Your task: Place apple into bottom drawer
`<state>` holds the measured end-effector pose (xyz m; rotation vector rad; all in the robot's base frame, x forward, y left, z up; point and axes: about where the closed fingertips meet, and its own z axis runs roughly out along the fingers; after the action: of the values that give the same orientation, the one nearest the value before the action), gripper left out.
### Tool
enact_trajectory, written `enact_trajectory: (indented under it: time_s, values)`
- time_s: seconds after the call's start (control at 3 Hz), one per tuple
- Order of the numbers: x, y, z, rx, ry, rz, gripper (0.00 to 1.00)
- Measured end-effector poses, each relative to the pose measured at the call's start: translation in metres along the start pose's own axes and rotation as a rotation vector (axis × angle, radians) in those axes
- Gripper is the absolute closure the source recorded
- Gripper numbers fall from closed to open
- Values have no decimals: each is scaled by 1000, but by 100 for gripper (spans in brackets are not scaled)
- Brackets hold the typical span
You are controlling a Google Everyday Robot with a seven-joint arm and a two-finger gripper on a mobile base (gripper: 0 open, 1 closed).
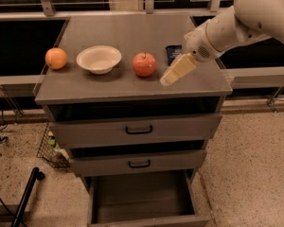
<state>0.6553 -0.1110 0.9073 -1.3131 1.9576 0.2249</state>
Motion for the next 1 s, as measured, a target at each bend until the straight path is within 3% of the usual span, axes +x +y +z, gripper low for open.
enact_trajectory:
  time_s: [1.0]
  values:
    - [-24, -18, 64, -63, -122, 52, 0]
